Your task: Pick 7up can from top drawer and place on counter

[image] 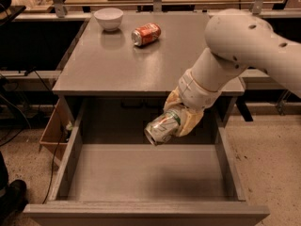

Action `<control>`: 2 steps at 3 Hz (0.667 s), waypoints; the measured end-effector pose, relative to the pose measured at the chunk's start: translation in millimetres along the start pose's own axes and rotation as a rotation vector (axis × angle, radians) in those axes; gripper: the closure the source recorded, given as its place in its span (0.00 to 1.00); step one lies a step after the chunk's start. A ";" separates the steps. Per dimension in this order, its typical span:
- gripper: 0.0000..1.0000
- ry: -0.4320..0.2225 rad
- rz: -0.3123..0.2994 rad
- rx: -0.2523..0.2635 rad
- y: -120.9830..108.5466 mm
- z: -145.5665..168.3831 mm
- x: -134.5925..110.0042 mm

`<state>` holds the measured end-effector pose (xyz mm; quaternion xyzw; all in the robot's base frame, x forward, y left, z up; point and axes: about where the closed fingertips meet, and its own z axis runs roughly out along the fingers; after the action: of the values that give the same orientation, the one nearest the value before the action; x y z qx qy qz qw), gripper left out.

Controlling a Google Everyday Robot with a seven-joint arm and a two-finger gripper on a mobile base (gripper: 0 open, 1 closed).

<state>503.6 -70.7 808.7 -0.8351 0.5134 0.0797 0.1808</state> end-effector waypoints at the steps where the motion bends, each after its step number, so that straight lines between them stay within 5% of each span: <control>1: 1.00 0.020 0.038 0.062 -27.1 -41.9 7.2; 2: 1.00 0.024 0.079 0.141 -60.6 -77.1 18.0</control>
Offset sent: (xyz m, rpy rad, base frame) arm 0.1079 -0.0364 0.1329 0.1041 -0.1756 -0.2198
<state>561.6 -90.5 887.4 -0.8002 0.5526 0.0404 0.2295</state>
